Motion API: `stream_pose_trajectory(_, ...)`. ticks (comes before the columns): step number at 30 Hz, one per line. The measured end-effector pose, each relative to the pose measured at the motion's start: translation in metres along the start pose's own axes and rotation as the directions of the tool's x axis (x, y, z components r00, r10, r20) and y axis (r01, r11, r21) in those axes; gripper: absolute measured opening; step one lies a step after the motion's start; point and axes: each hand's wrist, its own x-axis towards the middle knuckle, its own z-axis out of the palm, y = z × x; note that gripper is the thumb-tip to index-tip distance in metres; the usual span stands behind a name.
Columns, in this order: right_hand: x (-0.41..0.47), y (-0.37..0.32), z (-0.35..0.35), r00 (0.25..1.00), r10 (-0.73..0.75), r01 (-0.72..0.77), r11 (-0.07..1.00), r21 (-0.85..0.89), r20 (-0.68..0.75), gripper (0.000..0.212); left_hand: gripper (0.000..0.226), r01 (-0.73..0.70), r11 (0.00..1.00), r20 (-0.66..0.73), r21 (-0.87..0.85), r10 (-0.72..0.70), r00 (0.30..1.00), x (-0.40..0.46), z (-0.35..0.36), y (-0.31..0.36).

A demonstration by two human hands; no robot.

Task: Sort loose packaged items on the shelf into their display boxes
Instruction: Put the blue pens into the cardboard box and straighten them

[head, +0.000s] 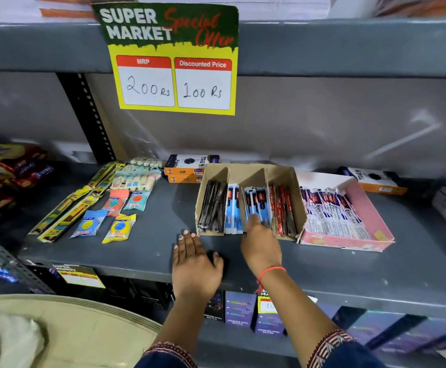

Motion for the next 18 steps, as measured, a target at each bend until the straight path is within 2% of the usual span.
stream_pose_trajectory(3, -0.004, 0.002, -0.001, 0.995, 0.099, -0.102, 0.973, 0.205, 0.022, 0.027, 0.07, -0.006, 1.0, 0.0, 0.01, 0.006, 1.0, -0.001, 0.0, 0.0)
stream_pose_trajectory(8, 0.003, 0.003, -0.001, 0.99, 0.095, -0.119, 0.959, 0.258, 0.101, 0.035, 0.07, -0.009, 1.0, 0.002, 0.013, 0.009, 1.0, -0.001, -0.002, 0.001)
stream_pose_trajectory(13, 0.016, 0.001, 0.002, 0.97, 0.145, -0.202, 0.925, 0.321, 0.194, 0.031, 0.07, -0.013, 1.0, -0.002, 0.011, 0.013, 1.0, -0.001, -0.003, 0.001)
stream_pose_trajectory(15, 0.019, 0.002, 0.0, 0.974, 0.142, -0.192, 0.929, 0.316, 0.175, 0.033, 0.07, -0.014, 1.0, -0.002, 0.006, 0.014, 1.0, -0.002, -0.003, 0.0)
stream_pose_trajectory(18, 0.019, 0.005, -0.004, 0.99, 0.087, -0.104, 0.981, 0.161, 0.109, 0.033, 0.071, -0.014, 1.0, -0.004, 0.002, 0.014, 1.0, -0.002, -0.003, 0.001)
